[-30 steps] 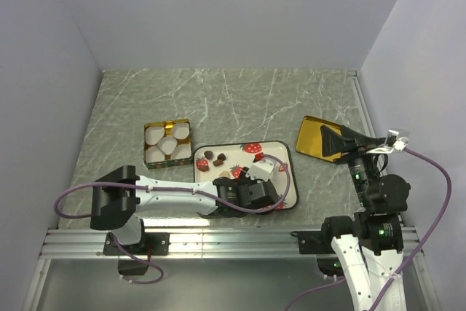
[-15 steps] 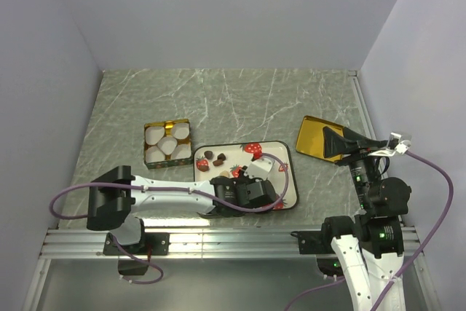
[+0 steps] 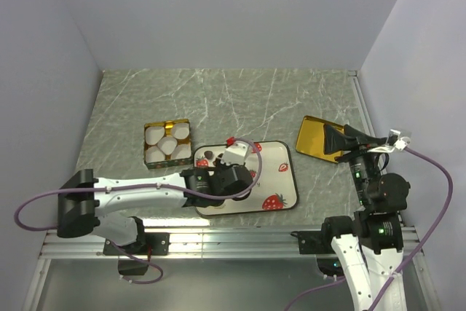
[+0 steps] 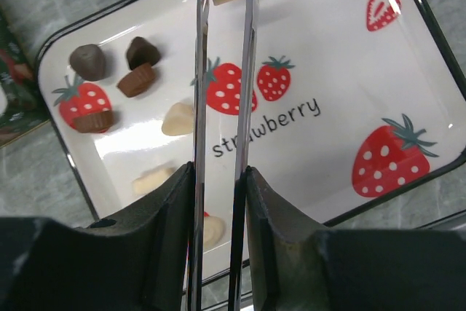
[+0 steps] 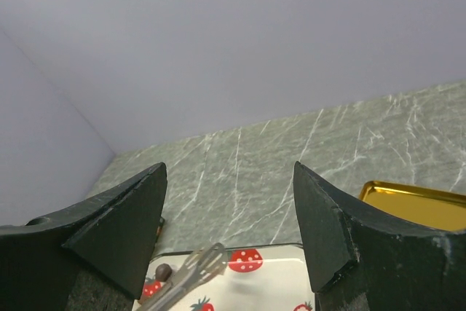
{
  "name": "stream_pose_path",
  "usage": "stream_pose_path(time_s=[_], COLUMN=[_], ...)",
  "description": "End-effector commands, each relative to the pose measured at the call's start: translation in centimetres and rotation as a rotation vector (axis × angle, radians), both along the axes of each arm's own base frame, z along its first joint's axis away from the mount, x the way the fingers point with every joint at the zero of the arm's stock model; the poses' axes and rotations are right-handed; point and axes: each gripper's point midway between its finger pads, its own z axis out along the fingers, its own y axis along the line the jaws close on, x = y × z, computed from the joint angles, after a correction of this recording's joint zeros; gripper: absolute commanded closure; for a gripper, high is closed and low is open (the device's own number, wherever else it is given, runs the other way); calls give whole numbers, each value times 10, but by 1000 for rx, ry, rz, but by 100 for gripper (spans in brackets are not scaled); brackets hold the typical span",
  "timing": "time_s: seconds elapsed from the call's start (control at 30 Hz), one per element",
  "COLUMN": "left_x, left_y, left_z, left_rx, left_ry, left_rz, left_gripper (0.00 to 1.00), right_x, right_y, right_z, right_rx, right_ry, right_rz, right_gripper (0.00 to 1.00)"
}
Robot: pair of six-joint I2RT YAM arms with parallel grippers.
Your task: Pack the chocolate
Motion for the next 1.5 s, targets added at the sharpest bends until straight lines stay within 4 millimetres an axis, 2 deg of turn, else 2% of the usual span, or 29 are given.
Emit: stream_pose_path(time_s=[0.0, 0.13, 0.2, 0.23, 0.27, 0.3, 0.43, 0.63, 0.8, 1.0, 1.13, 1.47], left_x=[11, 24, 29, 37, 39, 46, 62, 90, 108, 111, 108, 100], left_y=[24, 57, 72, 84, 91, 103, 126, 150, 175, 188, 188, 196], left_z=[20, 38, 39, 48, 47, 54, 60, 55, 49, 35, 29, 28], left_rx=[-65, -129, -136, -173, -168, -198, -229, -194, -201, -175, -167, -172], left_ry=[-47, -68, -77, -92, -98, -111, -133, -138, -135, -109, -90, -81], left_rz=[90, 179, 209, 246, 253, 287, 332, 397, 451, 469, 457, 484], left_gripper=[66, 66, 66, 66, 66, 66, 66, 67, 67, 67, 68, 65], right_x=[10, 23, 32, 35, 38, 44, 56, 64, 75, 79, 79, 76], right_y=[4, 13, 16, 19, 20, 22, 28, 29, 34, 38, 38, 40], right_z=[11, 14, 11, 13, 13, 13, 13, 20, 13, 16, 16, 16], right_rx=[-2, 3, 8, 11, 12, 13, 17, 14, 17, 19, 20, 27], right_ry=[-30, -42, -30, -41, -41, -42, -35, -47, -32, -36, -34, -37], right_rz=[16, 61, 77, 92, 99, 107, 138, 140, 165, 183, 185, 194], right_gripper=[23, 23, 23, 23, 23, 23, 23, 23, 23, 23, 23, 23])
